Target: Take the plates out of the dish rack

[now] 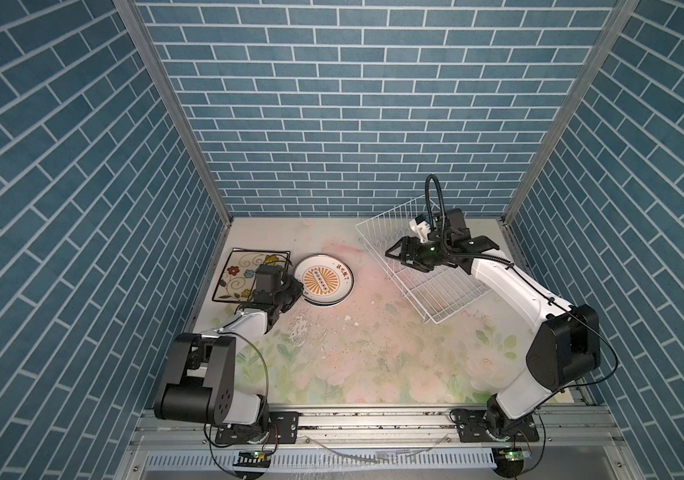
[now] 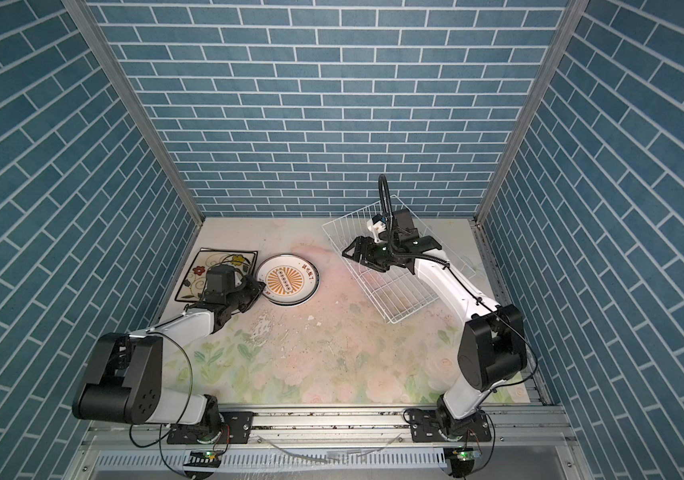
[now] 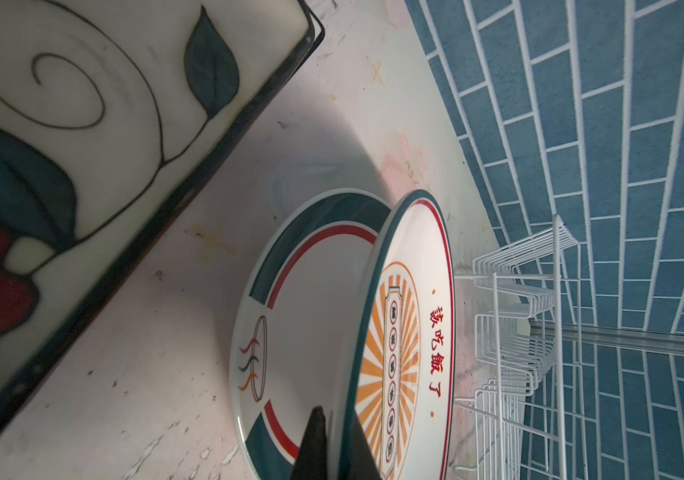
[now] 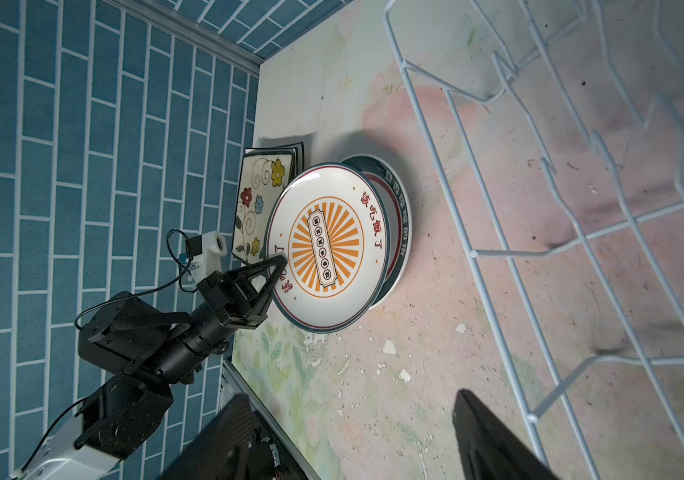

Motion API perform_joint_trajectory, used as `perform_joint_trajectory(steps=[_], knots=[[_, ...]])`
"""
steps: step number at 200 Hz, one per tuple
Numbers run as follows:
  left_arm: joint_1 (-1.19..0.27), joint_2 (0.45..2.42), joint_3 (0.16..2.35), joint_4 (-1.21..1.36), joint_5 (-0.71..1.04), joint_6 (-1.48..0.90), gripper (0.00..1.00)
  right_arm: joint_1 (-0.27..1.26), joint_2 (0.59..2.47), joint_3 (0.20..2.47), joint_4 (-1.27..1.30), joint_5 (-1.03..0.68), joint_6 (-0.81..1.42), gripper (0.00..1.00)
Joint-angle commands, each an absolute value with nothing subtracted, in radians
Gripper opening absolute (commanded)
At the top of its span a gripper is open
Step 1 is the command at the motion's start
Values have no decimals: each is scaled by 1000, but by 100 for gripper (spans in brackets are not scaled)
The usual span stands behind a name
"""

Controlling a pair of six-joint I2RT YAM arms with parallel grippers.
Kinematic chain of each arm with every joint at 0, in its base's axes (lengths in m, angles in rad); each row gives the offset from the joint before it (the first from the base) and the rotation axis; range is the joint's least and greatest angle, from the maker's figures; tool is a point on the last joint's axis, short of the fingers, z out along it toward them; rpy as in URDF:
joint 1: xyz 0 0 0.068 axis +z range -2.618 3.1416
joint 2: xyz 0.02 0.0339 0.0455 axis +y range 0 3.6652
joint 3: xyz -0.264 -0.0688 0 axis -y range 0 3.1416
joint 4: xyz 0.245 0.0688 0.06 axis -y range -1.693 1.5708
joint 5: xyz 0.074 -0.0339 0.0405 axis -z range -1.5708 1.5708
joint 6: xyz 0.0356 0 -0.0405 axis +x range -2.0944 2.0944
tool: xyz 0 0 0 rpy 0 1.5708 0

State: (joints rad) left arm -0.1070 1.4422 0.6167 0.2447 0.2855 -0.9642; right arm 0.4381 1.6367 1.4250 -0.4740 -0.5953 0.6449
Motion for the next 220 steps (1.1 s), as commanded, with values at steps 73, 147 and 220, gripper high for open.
perform_joint_trajectory(steps=[73,147,220], knots=[[-101,1493,652,285,296,-946,0,434,1593,1377,-520,-576,601,76],[-101,1520,646,302,298,-944,5,434,1585,1373,-532,-578,597,76],[-101,1537,661,289,298,-942,36,434,1578,1370,-553,-581,583,75]])
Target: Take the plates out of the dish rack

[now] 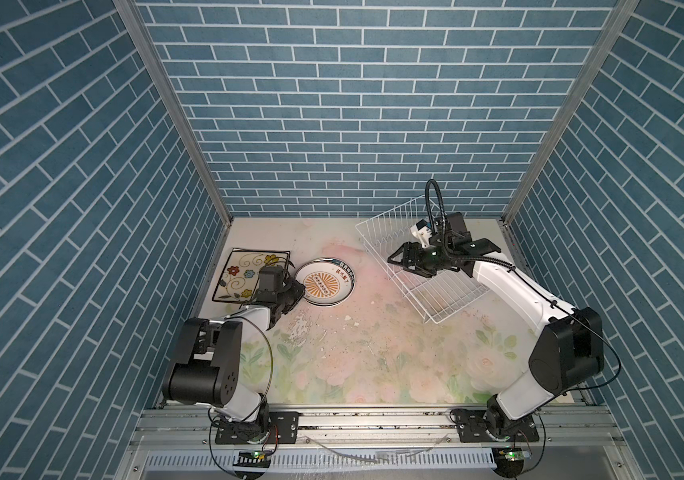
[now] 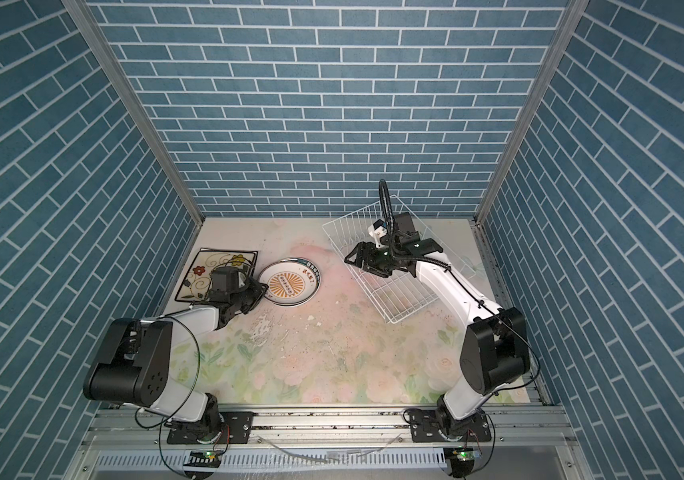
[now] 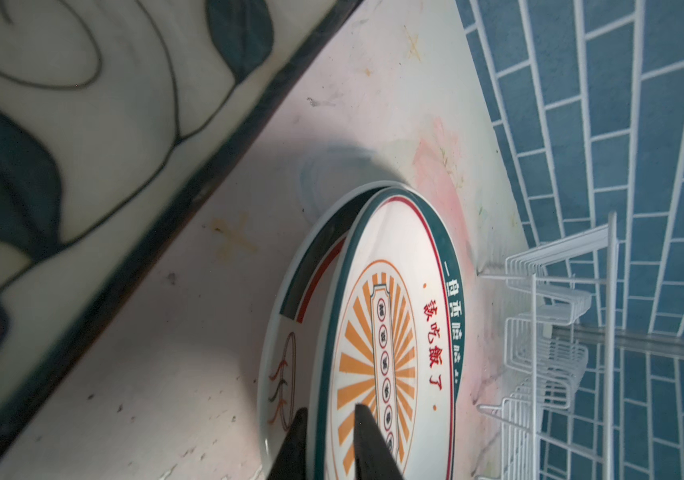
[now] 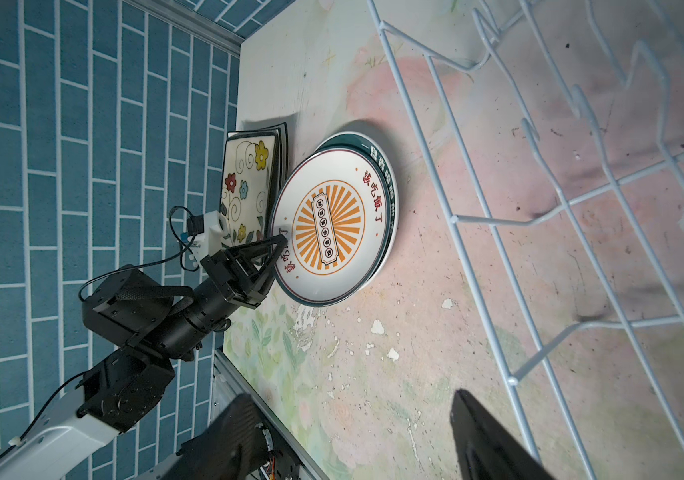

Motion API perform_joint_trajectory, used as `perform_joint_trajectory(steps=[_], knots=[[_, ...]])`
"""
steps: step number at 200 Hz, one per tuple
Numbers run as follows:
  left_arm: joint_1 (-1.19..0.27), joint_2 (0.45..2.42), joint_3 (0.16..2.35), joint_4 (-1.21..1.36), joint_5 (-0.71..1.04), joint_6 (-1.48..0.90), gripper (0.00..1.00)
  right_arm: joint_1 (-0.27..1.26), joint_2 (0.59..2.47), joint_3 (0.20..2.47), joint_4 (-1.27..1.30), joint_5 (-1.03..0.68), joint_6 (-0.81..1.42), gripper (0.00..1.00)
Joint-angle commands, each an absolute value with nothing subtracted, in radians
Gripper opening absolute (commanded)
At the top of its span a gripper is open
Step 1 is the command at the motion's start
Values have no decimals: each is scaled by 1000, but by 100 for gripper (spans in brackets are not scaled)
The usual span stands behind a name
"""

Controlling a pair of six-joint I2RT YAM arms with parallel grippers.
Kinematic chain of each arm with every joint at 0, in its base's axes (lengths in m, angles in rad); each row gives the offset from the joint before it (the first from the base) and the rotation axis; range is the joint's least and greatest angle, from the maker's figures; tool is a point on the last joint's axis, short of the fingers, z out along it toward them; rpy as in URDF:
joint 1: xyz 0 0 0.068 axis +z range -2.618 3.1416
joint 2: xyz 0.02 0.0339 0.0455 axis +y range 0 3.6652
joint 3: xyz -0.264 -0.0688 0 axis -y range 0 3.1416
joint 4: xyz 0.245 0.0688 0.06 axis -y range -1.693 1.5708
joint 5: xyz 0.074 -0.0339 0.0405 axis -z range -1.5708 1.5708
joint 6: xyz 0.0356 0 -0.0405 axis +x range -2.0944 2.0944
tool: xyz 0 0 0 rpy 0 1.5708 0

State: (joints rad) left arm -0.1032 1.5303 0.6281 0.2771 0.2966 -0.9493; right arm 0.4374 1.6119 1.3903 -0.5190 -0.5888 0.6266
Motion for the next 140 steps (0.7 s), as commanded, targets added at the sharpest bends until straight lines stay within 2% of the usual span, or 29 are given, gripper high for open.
perform_joint_trajectory(steps=[1,29,47,140], knots=[[-101,1537,662,287,298,-940,37,434,1578,1370,-553,-581,583,75],[-101,1535,687,219,289,-926,55,434,1580,1371,-561,-579,574,75],[-103,1532,695,184,274,-921,64,433,1584,1373,-562,-583,574,75],[-140,1555,782,52,220,-870,80,433,1605,1373,-556,-592,572,75]])
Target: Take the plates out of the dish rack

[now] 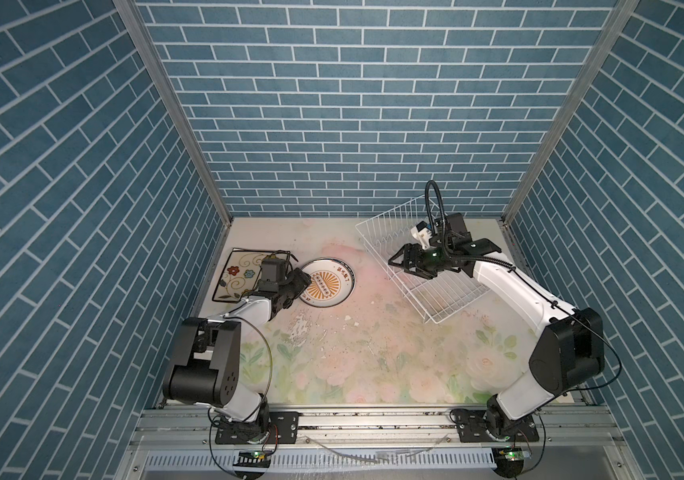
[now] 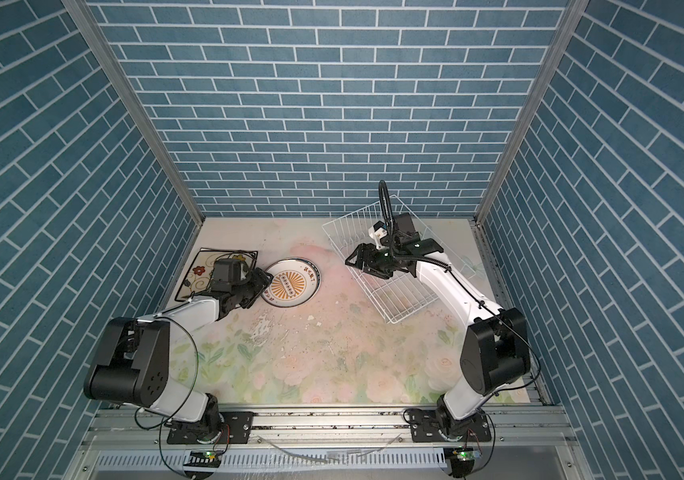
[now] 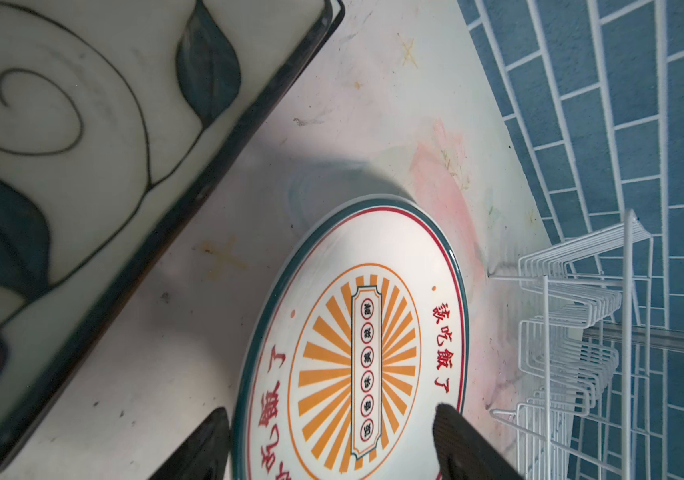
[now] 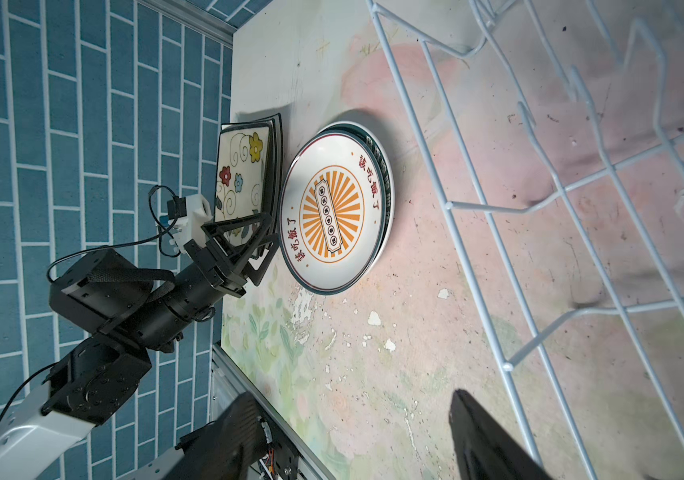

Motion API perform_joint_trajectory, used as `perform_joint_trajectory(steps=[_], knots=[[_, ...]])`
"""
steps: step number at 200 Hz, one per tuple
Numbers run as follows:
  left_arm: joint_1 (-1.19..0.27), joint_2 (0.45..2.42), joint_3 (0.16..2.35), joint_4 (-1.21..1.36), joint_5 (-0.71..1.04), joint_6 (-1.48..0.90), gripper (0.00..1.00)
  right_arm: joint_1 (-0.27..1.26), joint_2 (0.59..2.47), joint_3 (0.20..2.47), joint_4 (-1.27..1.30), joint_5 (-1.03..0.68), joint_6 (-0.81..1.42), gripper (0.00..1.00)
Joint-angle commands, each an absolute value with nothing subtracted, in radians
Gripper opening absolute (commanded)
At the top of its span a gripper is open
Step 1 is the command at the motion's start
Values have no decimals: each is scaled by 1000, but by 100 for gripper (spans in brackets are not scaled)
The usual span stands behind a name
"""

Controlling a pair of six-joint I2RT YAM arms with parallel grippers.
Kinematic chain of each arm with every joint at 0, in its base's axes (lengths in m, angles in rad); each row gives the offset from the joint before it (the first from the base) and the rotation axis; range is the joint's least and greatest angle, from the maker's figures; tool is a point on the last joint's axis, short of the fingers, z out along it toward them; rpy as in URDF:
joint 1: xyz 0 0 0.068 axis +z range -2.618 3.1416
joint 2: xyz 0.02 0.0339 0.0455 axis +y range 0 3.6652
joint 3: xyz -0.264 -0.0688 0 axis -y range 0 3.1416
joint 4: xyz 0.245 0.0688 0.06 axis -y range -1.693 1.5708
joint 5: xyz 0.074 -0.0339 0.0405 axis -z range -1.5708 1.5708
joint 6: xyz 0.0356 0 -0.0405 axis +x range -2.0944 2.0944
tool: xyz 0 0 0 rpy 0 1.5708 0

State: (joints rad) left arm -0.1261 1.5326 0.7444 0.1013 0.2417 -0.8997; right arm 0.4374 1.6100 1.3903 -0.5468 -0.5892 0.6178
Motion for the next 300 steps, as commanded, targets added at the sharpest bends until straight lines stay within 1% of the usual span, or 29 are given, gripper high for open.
perform_joint_trajectory(steps=[1,45,73,90,114,129,135,147,171,174,178,184,196,204,223,255,280,300], knots=[[-140,1556,783,50,220,-870,80,434,1605,1373,-556,-592,572,75],[-161,1558,808,15,179,-862,85,432,1594,1364,-555,-583,567,74],[-163,1556,823,-8,174,-853,92,432,1579,1355,-548,-572,565,75],[-164,1534,821,-19,158,-846,93,429,1566,1344,-536,-564,563,75],[-171,1476,817,-28,141,-795,94,428,1508,1278,-422,-590,570,76],[-172,1441,819,-31,153,-749,95,428,1455,1214,-331,-554,587,77],[-172,1426,821,-36,152,-734,99,428,1432,1188,-297,-542,588,77],[-173,1396,822,-48,145,-708,100,427,1390,1144,-243,-508,584,78],[-173,1327,813,-63,107,-664,100,426,1325,1076,-203,-386,553,81],[-173,1317,810,-62,101,-660,100,426,1318,1069,-206,-365,546,83],[-173,1307,805,-60,91,-652,100,426,1310,1063,-212,-334,536,89],[-173,1287,799,-54,79,-642,100,426,1299,1054,-221,-288,523,94],[-173,1248,780,-23,73,-607,100,424,1275,1031,-231,-199,502,97],[-173,1223,771,-1,80,-580,100,419,1257,1009,-226,-145,504,98],[-173,1159,752,33,85,-520,100,401,1209,926,-156,-75,465,99],[-173,1056,701,91,13,-447,100,388,1113,793,-40,136,358,99],[-173,970,564,221,-22,-436,100,378,1001,661,107,281,316,99],[-173,901,468,311,-70,-426,100,372,945,578,170,370,216,99]])
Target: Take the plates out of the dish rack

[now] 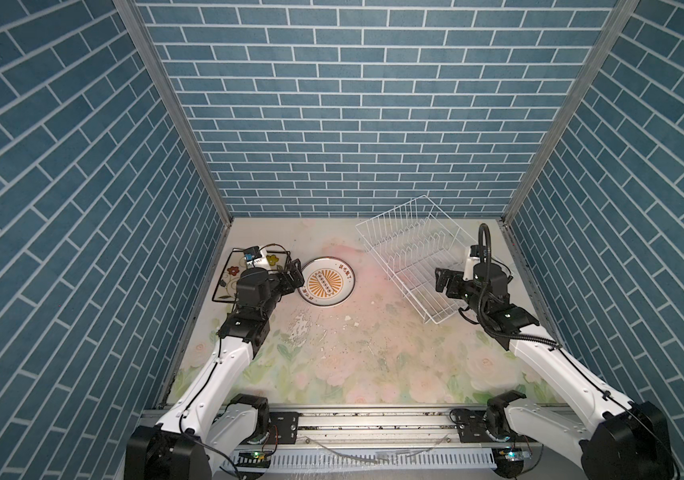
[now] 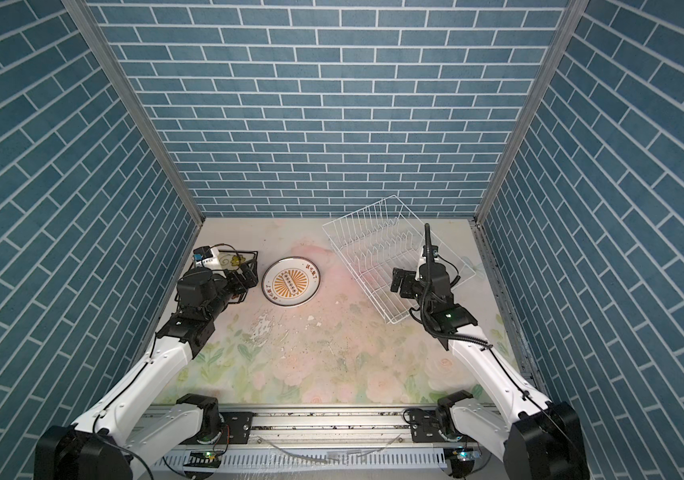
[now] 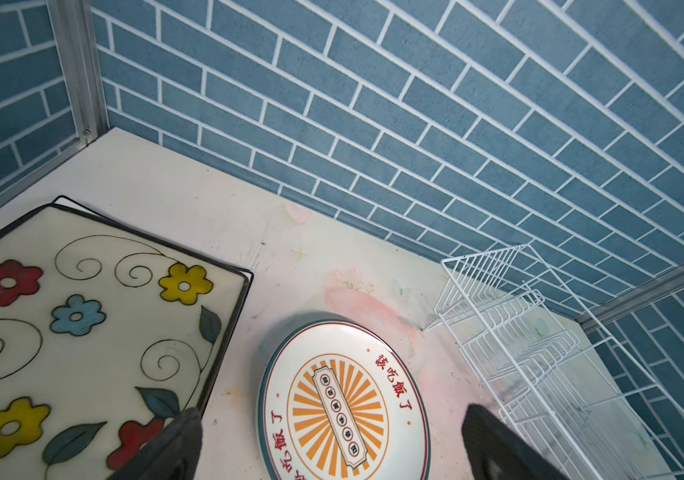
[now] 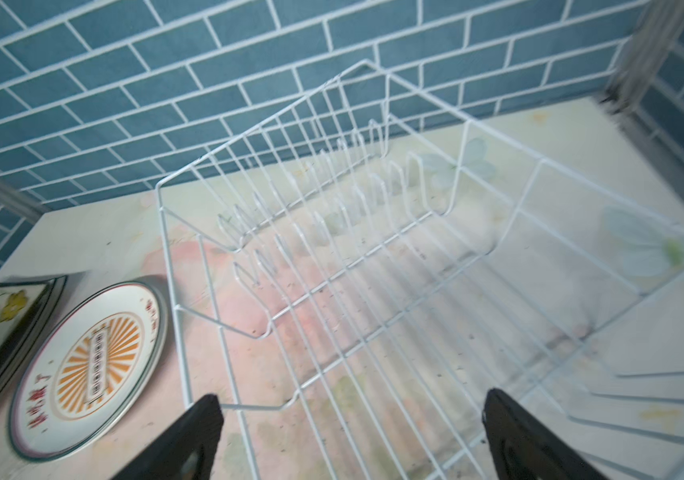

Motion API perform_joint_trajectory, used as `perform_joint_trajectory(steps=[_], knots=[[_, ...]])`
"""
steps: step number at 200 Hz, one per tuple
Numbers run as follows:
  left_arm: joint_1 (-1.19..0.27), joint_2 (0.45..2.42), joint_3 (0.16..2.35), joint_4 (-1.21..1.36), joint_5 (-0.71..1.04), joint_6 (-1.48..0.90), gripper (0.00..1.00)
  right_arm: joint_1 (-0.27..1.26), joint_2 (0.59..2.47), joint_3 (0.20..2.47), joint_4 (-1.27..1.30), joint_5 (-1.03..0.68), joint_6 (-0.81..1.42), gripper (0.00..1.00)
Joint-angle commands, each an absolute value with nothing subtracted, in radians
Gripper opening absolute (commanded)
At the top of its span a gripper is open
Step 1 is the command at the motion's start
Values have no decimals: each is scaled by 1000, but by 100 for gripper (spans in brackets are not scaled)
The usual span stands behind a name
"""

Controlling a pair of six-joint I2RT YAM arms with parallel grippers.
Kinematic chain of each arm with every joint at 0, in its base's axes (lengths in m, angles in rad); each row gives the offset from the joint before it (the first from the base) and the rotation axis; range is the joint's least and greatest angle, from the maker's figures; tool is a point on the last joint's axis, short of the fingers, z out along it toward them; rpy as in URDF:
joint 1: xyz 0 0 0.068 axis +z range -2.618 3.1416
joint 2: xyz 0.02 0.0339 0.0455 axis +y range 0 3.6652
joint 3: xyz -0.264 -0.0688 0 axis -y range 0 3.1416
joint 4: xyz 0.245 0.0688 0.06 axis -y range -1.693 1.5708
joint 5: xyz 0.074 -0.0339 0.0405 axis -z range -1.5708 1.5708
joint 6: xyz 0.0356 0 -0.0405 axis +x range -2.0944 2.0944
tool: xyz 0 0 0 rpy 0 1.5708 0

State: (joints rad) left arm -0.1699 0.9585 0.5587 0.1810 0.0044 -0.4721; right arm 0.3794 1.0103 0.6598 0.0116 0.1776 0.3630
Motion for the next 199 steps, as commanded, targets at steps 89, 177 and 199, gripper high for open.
perform_joint_trajectory(steps=[89,177,199], knots=[[-173,766,343,391,-77,-68,100,284,1099,361,514,524,-66,99],[-172,817,232,655,-89,83,100,66,1314,312,788,350,-27,99],[-173,867,231,686,-88,113,100,39,1316,315,785,322,-9,99]])
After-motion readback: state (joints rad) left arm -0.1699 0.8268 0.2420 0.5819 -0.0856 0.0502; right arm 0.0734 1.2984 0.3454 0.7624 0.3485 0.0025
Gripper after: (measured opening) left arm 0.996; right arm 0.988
